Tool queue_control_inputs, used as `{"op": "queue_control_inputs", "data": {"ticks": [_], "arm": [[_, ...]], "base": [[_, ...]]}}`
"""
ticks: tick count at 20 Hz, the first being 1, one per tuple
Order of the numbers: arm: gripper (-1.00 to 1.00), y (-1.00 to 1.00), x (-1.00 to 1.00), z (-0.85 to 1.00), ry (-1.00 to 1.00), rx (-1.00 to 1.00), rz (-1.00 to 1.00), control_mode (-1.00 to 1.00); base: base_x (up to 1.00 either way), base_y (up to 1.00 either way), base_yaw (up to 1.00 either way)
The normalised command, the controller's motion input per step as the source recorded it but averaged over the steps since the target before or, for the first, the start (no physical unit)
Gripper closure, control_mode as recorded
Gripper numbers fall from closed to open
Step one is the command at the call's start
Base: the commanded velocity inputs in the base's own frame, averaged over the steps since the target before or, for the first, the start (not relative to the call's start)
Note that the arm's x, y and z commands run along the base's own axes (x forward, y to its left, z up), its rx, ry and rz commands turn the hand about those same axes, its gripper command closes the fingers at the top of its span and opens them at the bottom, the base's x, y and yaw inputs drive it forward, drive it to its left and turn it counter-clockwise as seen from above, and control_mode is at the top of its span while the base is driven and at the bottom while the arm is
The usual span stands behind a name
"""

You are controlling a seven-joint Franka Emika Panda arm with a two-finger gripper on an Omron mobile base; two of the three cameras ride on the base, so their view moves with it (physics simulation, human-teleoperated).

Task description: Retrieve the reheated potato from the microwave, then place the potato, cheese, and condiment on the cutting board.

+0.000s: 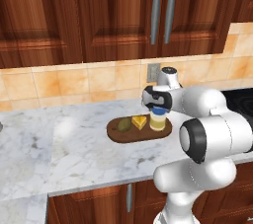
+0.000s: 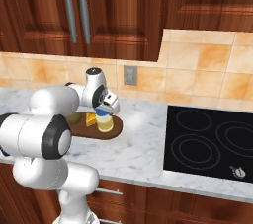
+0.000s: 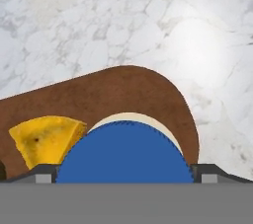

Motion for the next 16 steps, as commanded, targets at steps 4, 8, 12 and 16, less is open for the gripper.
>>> {"op": "queue_control_inputs", "data": {"ticks": [4, 8, 12, 16], "arm": [[-1.0, 0.0, 0.08, -0.01, -0.11, 0.0, 0.0, -1.0], [-1.0, -0.01, -0.04, -0.11, -0.11, 0.0, 0.0, -1.0], [-1.0, 0.0, -0.33, -0.44, -0.01, 0.0, 0.0, -1.0], [-1.0, 0.01, -0.32, -0.31, 0.09, 0.0, 0.0, -1.0]], "base": [[0.0, 0.0, 0.0], [0.0, 0.0, 0.0], [0.0, 0.0, 0.0], [0.0, 0.0, 0.0]]}}
